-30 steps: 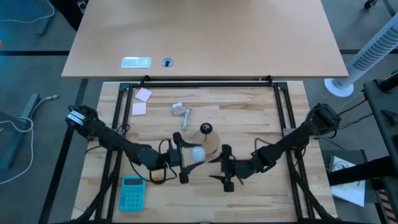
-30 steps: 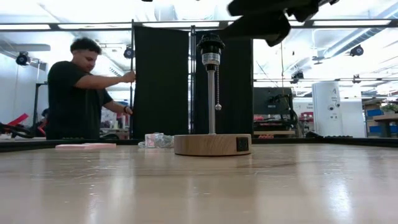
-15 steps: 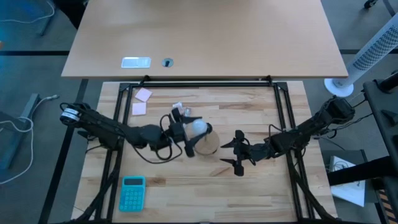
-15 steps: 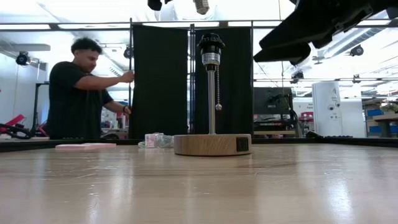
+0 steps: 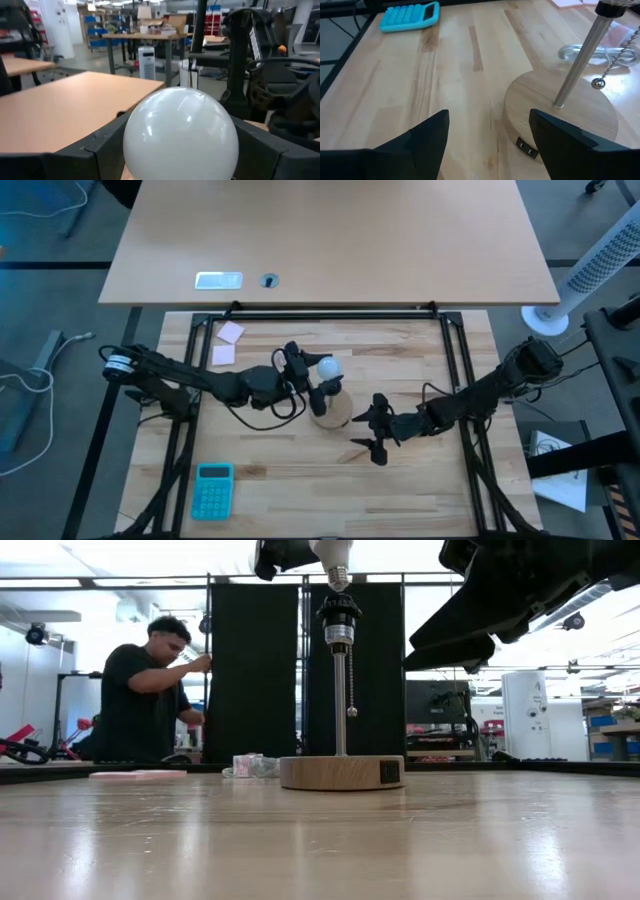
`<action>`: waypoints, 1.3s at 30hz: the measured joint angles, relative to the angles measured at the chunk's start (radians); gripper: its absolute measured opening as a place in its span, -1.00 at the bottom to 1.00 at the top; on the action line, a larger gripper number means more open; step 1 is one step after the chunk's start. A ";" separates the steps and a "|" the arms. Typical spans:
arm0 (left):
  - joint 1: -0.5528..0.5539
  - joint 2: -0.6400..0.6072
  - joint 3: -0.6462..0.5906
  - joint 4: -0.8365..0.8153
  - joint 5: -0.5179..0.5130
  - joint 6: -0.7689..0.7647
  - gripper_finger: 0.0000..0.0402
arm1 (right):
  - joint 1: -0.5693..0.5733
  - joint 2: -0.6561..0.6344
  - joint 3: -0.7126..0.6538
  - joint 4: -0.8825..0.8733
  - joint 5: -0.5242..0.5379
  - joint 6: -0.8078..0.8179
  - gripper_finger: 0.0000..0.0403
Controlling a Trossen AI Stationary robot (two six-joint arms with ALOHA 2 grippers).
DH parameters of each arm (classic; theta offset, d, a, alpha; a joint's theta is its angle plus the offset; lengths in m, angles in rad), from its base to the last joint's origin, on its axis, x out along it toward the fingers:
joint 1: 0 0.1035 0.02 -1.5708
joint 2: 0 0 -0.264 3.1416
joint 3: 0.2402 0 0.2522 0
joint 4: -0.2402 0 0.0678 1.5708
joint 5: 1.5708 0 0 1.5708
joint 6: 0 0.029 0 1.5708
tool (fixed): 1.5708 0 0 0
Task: Screw lightbulb
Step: Insert the lightbulb into the lamp
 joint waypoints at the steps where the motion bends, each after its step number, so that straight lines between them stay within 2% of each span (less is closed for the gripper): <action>1: -0.006 0.000 0.000 0.001 0.005 -0.005 0.39 | 0.000 0.000 0.000 0.000 0.002 -0.001 0.32; 27: 0.008 0.038 -0.029 -0.023 0.009 0.008 0.39 | -0.006 -0.014 0.000 0.000 0.020 0.011 0.35; 34: 0.026 0.037 -0.018 -0.060 0.088 0.037 0.39 | -0.005 -0.014 0.000 -0.011 0.003 0.020 0.31; 39: 0.058 0.029 -0.018 -0.074 0.173 0.038 0.39 | -0.003 -0.014 0.000 -0.011 -0.082 0.021 0.33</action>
